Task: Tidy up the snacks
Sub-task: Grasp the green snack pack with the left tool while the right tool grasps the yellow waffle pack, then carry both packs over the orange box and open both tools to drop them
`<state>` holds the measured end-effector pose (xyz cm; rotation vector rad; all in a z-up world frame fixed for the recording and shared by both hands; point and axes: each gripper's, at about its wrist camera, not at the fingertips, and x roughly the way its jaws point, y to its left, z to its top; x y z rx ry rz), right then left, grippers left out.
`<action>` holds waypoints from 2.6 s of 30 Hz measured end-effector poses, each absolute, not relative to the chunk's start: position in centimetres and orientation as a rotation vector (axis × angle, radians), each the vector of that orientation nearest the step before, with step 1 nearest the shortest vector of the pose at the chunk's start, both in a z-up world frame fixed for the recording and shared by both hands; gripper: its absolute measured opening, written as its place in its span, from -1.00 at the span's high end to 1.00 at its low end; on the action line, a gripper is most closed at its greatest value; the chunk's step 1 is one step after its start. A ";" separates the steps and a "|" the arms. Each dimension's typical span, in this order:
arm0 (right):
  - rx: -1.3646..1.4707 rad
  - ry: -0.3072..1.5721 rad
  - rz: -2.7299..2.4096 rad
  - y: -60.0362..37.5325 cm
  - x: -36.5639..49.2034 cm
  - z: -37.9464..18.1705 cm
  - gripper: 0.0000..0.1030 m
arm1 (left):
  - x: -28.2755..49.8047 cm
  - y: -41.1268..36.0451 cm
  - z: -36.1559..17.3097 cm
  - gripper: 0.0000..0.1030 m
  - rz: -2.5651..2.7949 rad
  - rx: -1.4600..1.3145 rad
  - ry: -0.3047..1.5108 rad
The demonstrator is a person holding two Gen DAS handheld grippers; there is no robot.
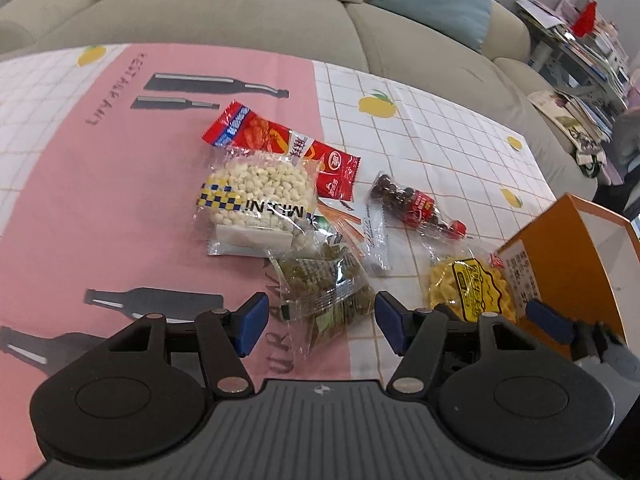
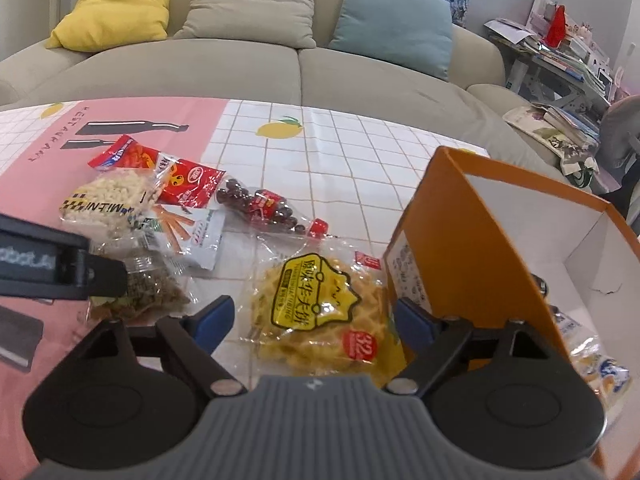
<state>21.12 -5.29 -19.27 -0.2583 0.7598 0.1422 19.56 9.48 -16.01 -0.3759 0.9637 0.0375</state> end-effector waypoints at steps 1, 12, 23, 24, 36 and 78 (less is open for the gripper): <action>-0.255 0.766 0.134 -5.2 21.3 -19.5 -0.65 | 19.8 9.5 -16.3 -0.39 0.039 -0.384 0.964; -0.286 0.785 0.126 -4.6 21.8 -21.4 -0.68 | 21.4 9.9 -18.2 -0.30 0.046 -0.456 0.967; -0.348 0.758 0.142 -4.2 20.9 -21.6 -0.30 | 19.6 10.2 -17.9 -0.02 0.051 -0.448 0.998; -0.349 0.759 0.148 -4.2 20.8 -21.5 -0.28 | 19.4 10.3 -17.8 -0.01 0.059 -0.450 1.004; -0.199 0.871 0.243 -4.9 18.6 -19.1 -0.17 | 15.4 10.4 -16.0 0.06 0.078 -0.466 1.019; 0.035 0.678 0.337 -15.6 10.6 -4.6 -0.01 | 9.0 3.4 -2.4 0.20 -0.140 -0.428 0.766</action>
